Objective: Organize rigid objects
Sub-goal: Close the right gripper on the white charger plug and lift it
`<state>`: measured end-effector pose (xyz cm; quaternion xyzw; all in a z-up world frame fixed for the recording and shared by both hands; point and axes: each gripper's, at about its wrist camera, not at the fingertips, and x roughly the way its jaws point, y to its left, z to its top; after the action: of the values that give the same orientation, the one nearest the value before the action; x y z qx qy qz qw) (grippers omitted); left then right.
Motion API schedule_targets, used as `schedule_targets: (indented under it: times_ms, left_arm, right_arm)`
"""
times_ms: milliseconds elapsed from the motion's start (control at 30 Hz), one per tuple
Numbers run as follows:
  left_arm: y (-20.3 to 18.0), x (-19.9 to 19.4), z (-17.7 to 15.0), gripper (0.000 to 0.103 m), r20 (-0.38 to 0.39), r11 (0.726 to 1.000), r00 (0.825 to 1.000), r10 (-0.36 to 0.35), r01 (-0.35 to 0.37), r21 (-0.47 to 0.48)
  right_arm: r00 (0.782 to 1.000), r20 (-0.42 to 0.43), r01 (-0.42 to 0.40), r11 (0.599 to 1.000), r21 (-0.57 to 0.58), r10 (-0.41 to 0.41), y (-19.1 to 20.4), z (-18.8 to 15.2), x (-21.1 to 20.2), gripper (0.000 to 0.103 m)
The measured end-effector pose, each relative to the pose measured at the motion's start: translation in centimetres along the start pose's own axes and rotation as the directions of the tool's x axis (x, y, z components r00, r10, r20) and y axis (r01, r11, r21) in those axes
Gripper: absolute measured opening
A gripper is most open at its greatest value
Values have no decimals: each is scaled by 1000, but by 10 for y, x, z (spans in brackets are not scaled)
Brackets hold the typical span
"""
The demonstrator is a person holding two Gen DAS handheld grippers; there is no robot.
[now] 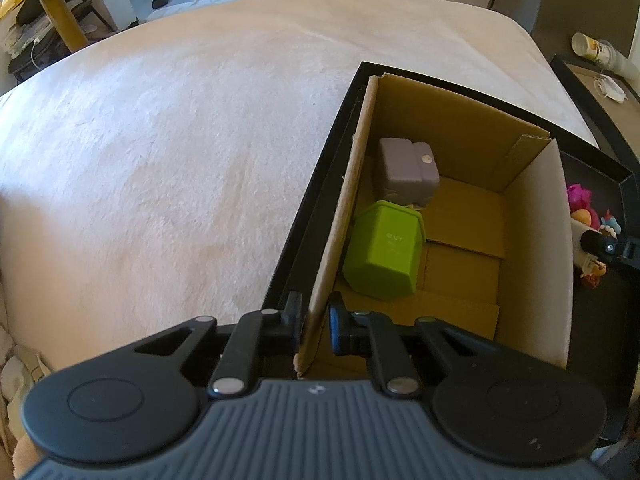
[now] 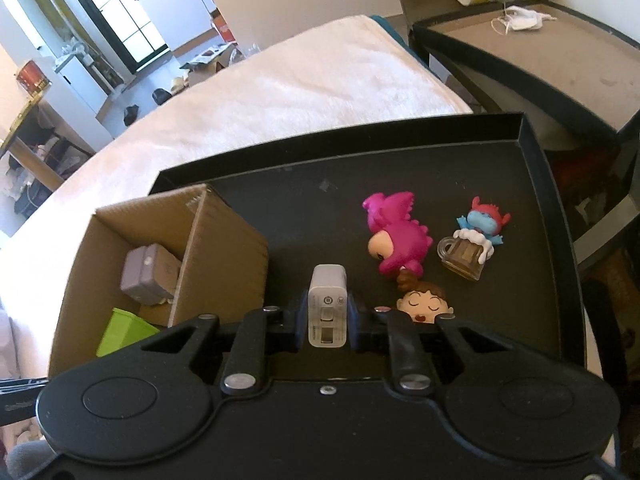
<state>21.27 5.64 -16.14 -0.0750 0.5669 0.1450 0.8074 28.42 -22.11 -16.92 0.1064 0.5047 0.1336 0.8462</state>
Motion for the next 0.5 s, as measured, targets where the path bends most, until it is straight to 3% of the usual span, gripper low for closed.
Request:
schedule_targets:
  times_ms: [500]
  left_arm:
    - [3,-1,-3,12,9,1000,1000,1,-1,-14]
  right_arm:
    - [998,64,-13,1000,-4,13,13,12,-33,20]
